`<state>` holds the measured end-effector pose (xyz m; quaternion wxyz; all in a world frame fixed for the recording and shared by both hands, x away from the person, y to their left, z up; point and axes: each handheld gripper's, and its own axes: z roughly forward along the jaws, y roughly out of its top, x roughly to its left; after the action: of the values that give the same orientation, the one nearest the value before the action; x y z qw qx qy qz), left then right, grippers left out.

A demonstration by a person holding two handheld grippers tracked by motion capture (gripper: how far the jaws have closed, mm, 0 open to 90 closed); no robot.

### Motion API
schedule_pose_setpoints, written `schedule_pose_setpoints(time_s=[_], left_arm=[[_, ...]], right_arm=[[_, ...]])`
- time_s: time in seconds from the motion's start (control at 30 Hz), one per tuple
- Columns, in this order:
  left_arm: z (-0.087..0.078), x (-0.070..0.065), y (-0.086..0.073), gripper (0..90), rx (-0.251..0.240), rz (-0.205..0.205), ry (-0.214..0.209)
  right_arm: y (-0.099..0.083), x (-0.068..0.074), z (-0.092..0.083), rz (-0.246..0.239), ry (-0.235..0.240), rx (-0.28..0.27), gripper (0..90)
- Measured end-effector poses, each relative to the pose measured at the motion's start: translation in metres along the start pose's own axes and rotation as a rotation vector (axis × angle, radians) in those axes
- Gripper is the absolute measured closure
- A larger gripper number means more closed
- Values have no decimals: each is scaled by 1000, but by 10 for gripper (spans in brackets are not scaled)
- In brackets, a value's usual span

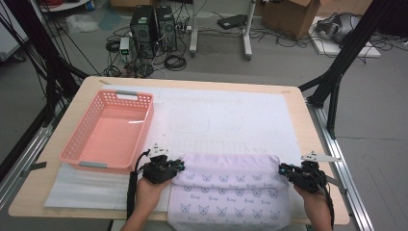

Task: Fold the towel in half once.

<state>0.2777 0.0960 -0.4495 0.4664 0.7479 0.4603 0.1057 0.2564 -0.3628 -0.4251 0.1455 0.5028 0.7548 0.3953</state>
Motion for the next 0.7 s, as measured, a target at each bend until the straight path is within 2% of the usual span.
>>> schedule_pose_setpoints(time_s=[0.07, 0.17, 0.3, 0.43, 0.53, 0.7], left_arm=[[-7, -2, 0, 811, -51, 12, -4], [-20, -5, 1, 809, -120, 10, -21], [-34, -12, -2, 798, -160, 31, -32], [-43, -15, -8, 759, -147, 55, -28], [-43, -12, -14, 714, -125, 44, -21], [-39, -10, -19, 796, -83, 45, -12]], right_arm=[[-1, 0, -4, -15, 0, -20, 871], [-3, 0, -18, -20, -2, -86, 871], [-8, 5, -36, -35, 12, -147, 871], [-16, 12, -49, -49, 24, -155, 871], [-21, 12, -52, -46, 22, -153, 871], [-25, 12, -47, -34, 28, -146, 871]])
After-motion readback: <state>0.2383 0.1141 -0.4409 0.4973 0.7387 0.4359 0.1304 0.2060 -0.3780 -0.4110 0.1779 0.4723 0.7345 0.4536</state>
